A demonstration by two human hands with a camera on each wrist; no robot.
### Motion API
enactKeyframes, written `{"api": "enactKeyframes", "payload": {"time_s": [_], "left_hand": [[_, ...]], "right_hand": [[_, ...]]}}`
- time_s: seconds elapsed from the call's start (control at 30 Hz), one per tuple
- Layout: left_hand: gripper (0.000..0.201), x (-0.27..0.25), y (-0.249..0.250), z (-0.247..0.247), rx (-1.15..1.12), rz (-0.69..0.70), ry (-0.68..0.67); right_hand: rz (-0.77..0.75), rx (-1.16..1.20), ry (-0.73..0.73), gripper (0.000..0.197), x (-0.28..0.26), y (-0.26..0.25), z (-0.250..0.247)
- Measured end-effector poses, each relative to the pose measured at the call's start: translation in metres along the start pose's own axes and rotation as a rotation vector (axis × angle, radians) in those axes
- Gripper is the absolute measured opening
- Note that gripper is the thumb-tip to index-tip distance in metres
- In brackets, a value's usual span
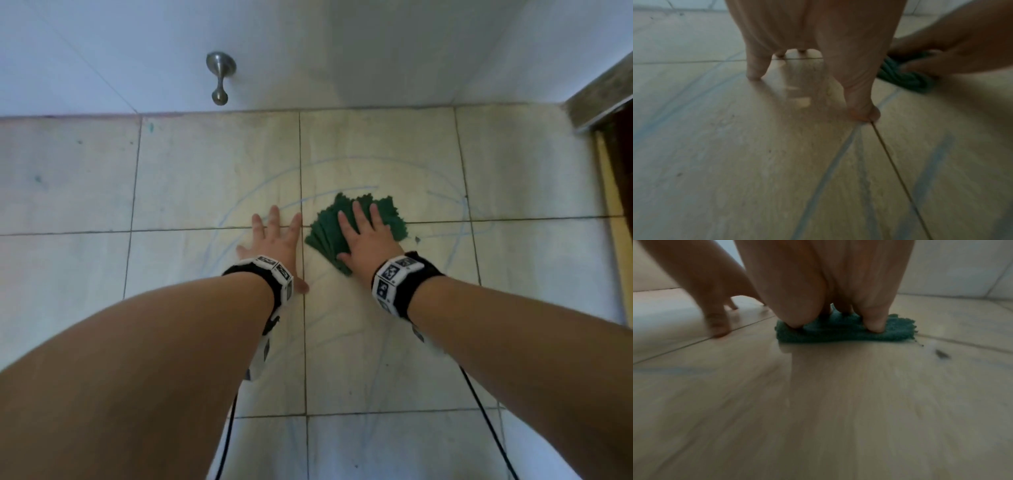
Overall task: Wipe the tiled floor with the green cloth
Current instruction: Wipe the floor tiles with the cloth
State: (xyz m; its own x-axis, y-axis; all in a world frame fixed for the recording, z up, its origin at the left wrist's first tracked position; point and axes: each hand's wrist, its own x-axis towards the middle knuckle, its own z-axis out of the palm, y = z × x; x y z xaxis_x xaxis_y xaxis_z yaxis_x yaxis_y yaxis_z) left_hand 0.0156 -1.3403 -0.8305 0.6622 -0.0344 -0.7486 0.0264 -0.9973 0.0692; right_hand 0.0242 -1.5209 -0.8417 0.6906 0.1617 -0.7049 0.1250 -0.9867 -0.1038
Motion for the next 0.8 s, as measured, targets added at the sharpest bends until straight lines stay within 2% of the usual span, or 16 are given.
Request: {"api": "enactKeyframes", "payload": {"time_s": [0.17,0.27,0.37,0.43,0.5,0.57,0.7,0.8], "left_hand": [[0.138,0.004,-0.002,0.002,-0.033,0.003,-0.026],[0.137,0.003,-0.003,0.002,-0.043,0.013,-0.042],[0.137,0.003,-0.002,0.003,-0.038,0.018,-0.046],[0.138,0.003,-0.001,0.003,-0.040,0.014,-0.049],[0.137,0.003,0.001,0.003,-0.041,0.011,-0.052],[0.137,0.003,0.001,0.002,-0.041,0.008,-0.055],[0.136,0.004,0.002,-0.002,-0.042,0.001,-0.065],[0.135,0.003,0.002,-0.003,-0.018,-0.015,-0.065]], "right_hand": [[-0.006,0.024,0.052,0.080,0.057,-0.017,-0.054],[0.024,0.005,0.103,0.079,0.081,0.006,-0.073],[0.222,-0.035,0.163,0.078,0.081,0.075,-0.082],[0.366,0.020,0.165,0.077,0.068,0.116,-0.077],[0.422,0.096,0.169,0.077,0.058,0.124,-0.066],[0.350,0.098,0.182,0.078,0.052,0.096,-0.059],[0.013,0.016,0.093,0.081,0.033,0.006,-0.040],[-0.088,-0.073,0.018,0.081,0.019,-0.013,-0.021]]}}
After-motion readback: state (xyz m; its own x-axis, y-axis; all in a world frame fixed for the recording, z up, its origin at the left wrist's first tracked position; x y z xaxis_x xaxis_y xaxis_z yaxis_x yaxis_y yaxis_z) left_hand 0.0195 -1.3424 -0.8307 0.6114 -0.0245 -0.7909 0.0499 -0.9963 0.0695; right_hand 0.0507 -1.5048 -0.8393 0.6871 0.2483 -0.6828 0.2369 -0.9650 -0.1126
